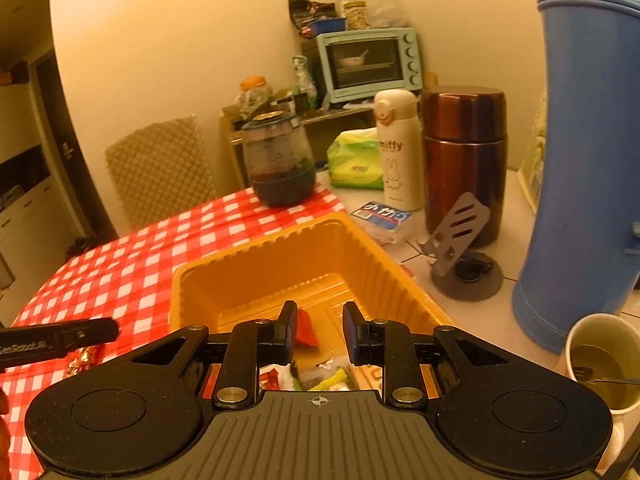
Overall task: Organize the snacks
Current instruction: 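Carry both held candies into the orange tray and open both tools, then move both open tools back over the last candies on the cloth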
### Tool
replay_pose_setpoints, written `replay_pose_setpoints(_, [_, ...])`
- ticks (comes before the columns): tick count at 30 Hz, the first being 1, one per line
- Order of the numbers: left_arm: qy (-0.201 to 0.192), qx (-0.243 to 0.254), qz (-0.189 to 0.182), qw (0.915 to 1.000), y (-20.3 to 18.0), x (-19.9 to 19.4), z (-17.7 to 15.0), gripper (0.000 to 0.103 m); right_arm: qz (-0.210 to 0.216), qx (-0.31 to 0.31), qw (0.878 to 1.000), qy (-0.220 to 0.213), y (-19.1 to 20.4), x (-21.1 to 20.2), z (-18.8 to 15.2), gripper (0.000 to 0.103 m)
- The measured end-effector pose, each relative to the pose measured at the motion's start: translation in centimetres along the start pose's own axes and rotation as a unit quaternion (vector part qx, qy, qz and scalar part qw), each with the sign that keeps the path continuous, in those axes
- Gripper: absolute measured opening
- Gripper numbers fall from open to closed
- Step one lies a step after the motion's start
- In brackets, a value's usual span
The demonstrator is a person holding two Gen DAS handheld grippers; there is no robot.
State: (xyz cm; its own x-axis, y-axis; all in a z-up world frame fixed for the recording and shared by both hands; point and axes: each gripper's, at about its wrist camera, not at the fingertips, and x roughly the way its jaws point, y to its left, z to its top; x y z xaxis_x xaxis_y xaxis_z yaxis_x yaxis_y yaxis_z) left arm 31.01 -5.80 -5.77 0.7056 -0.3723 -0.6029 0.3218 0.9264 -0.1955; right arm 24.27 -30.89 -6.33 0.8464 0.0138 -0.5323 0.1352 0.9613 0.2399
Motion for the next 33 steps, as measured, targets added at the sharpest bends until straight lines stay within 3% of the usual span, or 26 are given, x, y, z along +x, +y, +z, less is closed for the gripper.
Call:
replay_pose_setpoints(9, [-0.009,-0.005,0.025,0.9996,2.3,-1.2,0.2,0.037,0.003,-0.027,1.0,-0.008,1.5,-0.2,-0.1,0.025])
replay_pose_setpoints(21, [-0.018,-0.047,0.084,0.9952,8.8,-3.6,0.3,0.039,0.022,-0.065,0.998,-0.013,4.5,-0.1,-0.4,0.026])
replay_pose_setpoints(23, [-0.02,-0.055,0.094,0.9938,9.9,-4.1,0.2,0.04,0.027,-0.073,0.997,-0.014,5.2,0.0,-0.5,0.028])
replay_pose_setpoints(25, [-0.021,-0.061,0.103,0.9926,11.0,-4.6,0.1,0.041,0.034,-0.079,0.996,-0.017,5.9,0.0,-0.6,0.042])
replay_pose_setpoints(27, [-0.021,-0.065,0.112,0.9914,12.1,-5.1,-0.1,0.041,0.041,-0.085,0.995,-0.021,6.6,0.0,-0.7,0.05])
replay_pose_setpoints(33, [-0.013,-0.069,0.133,0.9887,14.7,-6.1,-0.8,0.042,0.079,-0.122,0.989,-0.018,10.1,0.4,-1.2,0.05])
